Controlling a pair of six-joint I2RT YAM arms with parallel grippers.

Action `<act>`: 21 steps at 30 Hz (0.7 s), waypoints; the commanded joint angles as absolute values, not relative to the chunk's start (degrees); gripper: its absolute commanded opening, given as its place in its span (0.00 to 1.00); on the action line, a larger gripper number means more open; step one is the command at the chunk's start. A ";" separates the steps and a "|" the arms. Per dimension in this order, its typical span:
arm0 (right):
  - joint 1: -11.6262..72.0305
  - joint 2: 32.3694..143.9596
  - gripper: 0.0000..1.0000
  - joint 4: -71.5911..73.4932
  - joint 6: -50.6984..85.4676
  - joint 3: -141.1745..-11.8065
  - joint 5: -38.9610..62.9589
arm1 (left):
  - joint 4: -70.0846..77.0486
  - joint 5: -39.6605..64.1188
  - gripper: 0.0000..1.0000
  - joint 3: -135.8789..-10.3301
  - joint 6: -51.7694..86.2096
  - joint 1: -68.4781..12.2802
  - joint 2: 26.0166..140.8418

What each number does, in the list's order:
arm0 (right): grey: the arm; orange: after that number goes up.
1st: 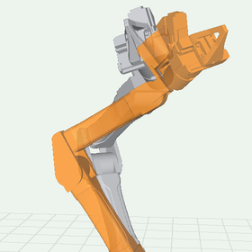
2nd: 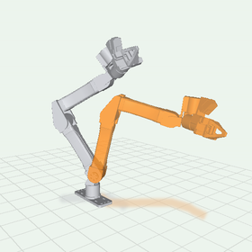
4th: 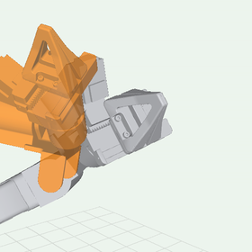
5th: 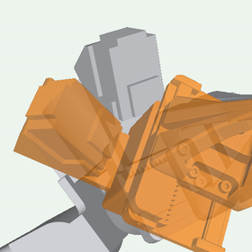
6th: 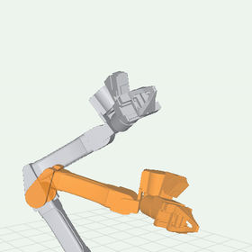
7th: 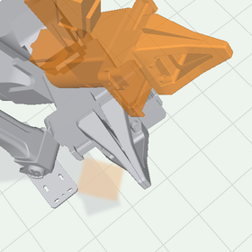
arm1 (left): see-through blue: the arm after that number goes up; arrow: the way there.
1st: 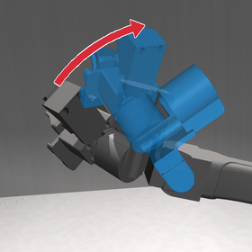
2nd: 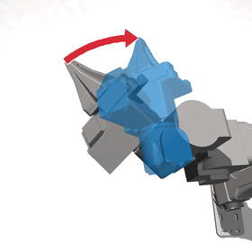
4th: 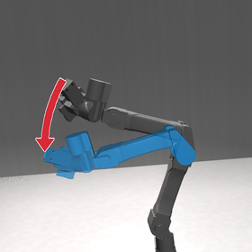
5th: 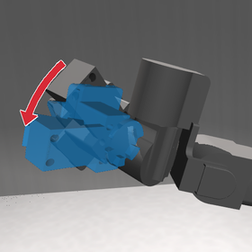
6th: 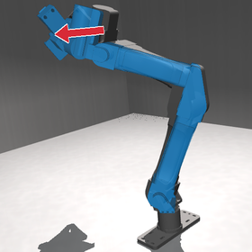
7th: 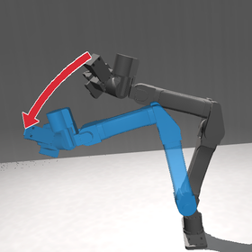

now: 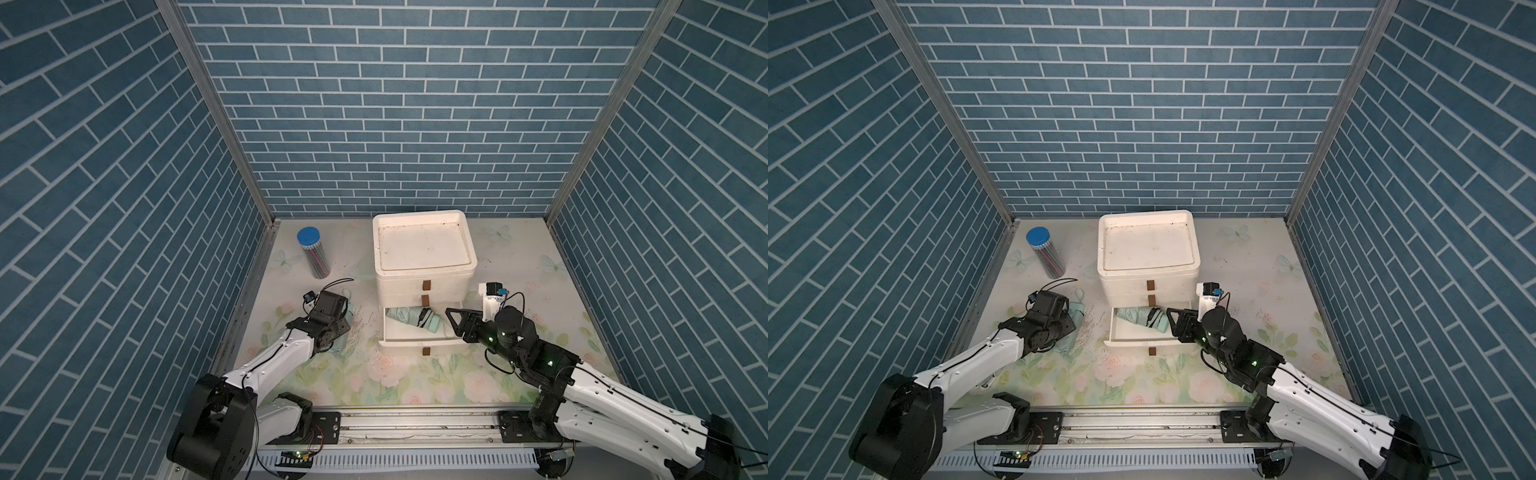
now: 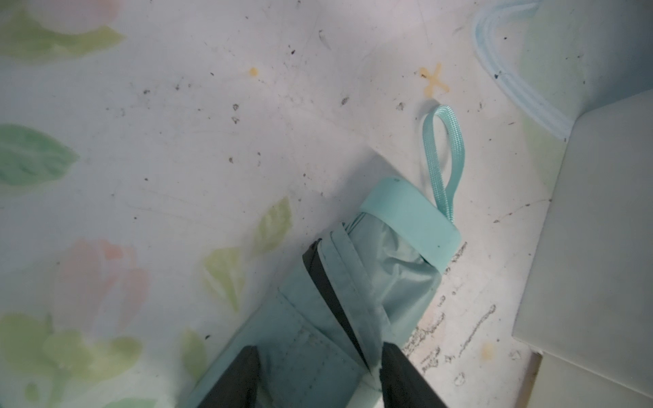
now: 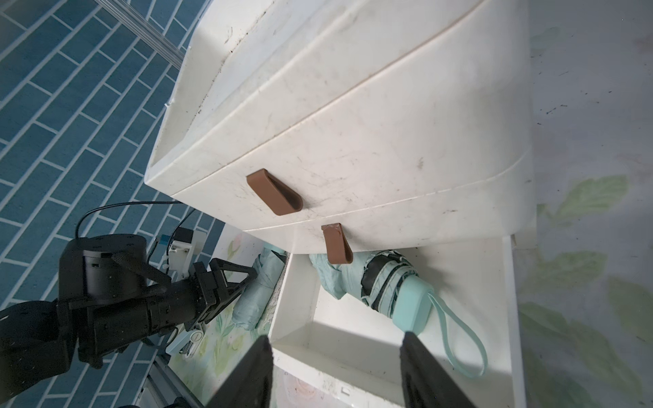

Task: Place the umbrella in the drawer by color
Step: Pick up the umbrella from the center of the board.

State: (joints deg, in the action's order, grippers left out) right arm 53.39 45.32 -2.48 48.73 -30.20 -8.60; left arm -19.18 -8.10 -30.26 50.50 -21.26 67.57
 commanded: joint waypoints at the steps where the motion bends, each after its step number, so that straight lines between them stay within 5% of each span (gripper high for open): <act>1: 53.83 45.72 0.59 -0.64 48.69 -30.52 -8.35 | -20.27 -6.86 0.55 -27.94 50.54 -22.67 68.22; 21: 54.31 47.95 0.59 -0.53 48.08 -32.83 -8.34 | -24.72 -15.93 0.41 -32.62 47.99 -31.08 74.37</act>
State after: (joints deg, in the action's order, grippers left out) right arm 53.98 47.68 -1.28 48.69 -30.72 -8.32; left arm -23.86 -16.45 -33.17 48.75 -30.44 71.81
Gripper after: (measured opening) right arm 0.589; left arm 0.424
